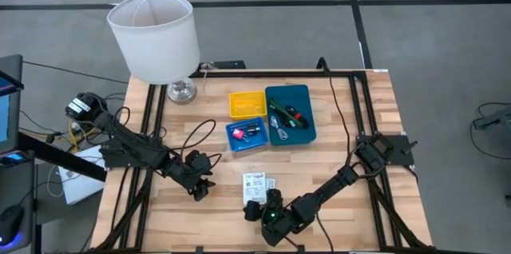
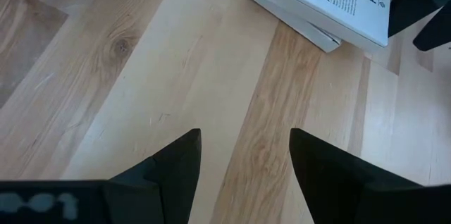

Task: Pick and place items into bin
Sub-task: Put the top white card reader box into the yellow bin

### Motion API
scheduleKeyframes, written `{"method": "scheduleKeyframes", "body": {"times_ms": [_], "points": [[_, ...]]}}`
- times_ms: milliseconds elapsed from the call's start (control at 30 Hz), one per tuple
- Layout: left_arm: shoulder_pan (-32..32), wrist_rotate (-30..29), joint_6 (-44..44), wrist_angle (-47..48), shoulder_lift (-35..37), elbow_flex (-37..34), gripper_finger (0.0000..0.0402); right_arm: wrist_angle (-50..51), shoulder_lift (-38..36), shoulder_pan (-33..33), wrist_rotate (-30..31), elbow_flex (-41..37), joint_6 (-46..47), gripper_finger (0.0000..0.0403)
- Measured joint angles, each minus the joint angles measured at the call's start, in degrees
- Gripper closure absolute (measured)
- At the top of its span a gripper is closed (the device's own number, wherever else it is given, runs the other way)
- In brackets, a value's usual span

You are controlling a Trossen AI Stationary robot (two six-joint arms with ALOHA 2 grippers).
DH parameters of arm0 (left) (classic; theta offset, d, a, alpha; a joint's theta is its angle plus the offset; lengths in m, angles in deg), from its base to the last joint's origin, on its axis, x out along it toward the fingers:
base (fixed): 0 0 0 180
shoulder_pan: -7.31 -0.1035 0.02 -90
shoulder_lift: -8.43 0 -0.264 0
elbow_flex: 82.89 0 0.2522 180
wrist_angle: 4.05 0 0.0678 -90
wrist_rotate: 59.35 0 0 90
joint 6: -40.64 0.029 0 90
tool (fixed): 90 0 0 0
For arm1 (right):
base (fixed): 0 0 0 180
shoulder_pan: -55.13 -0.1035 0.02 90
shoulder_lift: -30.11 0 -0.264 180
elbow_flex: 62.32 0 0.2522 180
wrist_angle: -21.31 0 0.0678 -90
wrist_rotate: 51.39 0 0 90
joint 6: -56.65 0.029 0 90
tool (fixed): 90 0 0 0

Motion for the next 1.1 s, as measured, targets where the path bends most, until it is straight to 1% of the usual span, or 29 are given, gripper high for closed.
{"method": "scheduleKeyframes", "body": {"times_ms": [400, 600, 800, 1100], "points": [[0.0, 0.02, 0.17, 0.07, 0.0, 0.0, 0.0197, 1.98, 0.0, -0.28, -0.33, 0.0, 0.66, 0.0153], [0.0, 0.02, 0.35, 0.07, 0.0, 0.0, 0.0197, 2.9, -0.02, -1.45, -2.96, 0.04, 1.23, 0.0154], [0.0, 0.02, 0.37, 0.04, 0.0, 0.0, 0.0197, 4.88, -0.15, -2.31, -3.82, 0.2, 3.26, 0.0154], [0.0, 0.04, 0.39, 0.02, 0.0, 0.0, 0.0197, 5.78, -0.22, -1.55, -4.87, 0.24, 3.12, 0.0154]]}}
